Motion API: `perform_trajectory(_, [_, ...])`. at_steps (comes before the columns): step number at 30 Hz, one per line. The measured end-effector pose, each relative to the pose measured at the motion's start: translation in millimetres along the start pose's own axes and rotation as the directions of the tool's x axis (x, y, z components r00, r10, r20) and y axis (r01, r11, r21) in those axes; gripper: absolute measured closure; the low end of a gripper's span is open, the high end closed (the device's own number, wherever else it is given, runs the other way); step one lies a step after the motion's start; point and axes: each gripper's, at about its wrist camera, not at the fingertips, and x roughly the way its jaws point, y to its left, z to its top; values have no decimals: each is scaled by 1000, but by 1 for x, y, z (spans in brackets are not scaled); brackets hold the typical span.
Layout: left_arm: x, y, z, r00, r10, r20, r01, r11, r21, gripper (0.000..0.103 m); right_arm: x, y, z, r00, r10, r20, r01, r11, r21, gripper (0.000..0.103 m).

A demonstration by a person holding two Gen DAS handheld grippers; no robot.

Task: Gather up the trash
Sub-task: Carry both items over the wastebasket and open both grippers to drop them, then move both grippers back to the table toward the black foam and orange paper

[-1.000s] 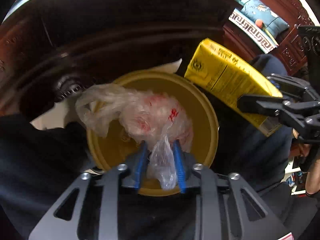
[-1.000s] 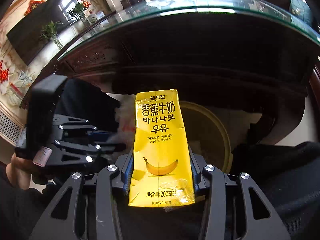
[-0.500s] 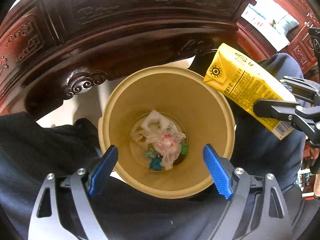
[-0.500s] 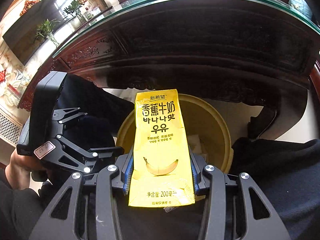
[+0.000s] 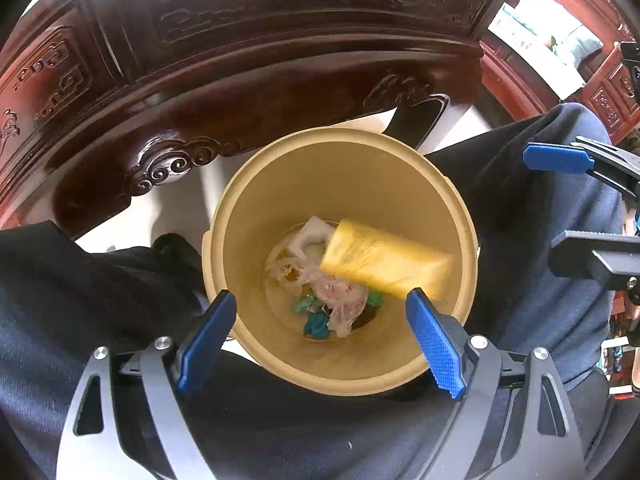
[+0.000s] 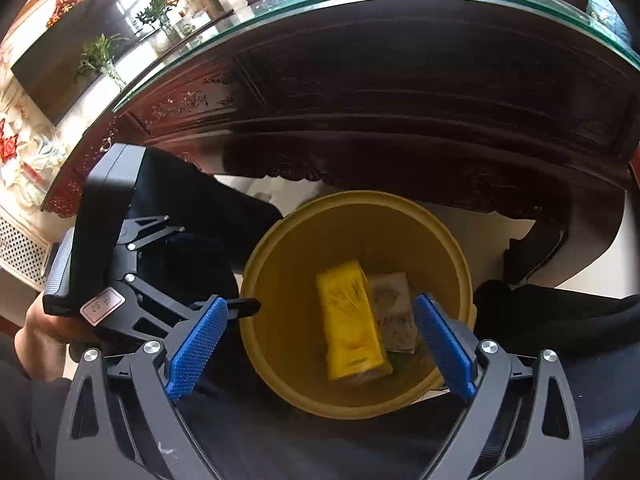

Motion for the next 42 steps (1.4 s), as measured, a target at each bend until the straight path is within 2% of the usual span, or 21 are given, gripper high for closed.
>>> perform_trajectory(14, [1,-1,2,1000,2,-9,-2,1000,7,17,2,-6,1,1000,15,-9,-15,1000,27,12])
perform_trajectory(24, [-5,0,9,1000,-5,13,5,1000,7,17,3,-7,4,999,36,-17,-35,999,34,12])
perform_trajectory(33, [-33,3,42,996,16,88,-20,999,42,17,-14,-6,31,999,34,29,-34,999,7,12])
perform_trajectory(38, [-49,5,65,991,4,135,-11,999,51,17,-26,-9,54,994,82,68,-83,996,11,12])
perform_trajectory(42, [-79,9,92,976,10,216,-24,998,60,17,-48,-11,84,988,74,137,-71,997,-27,12])
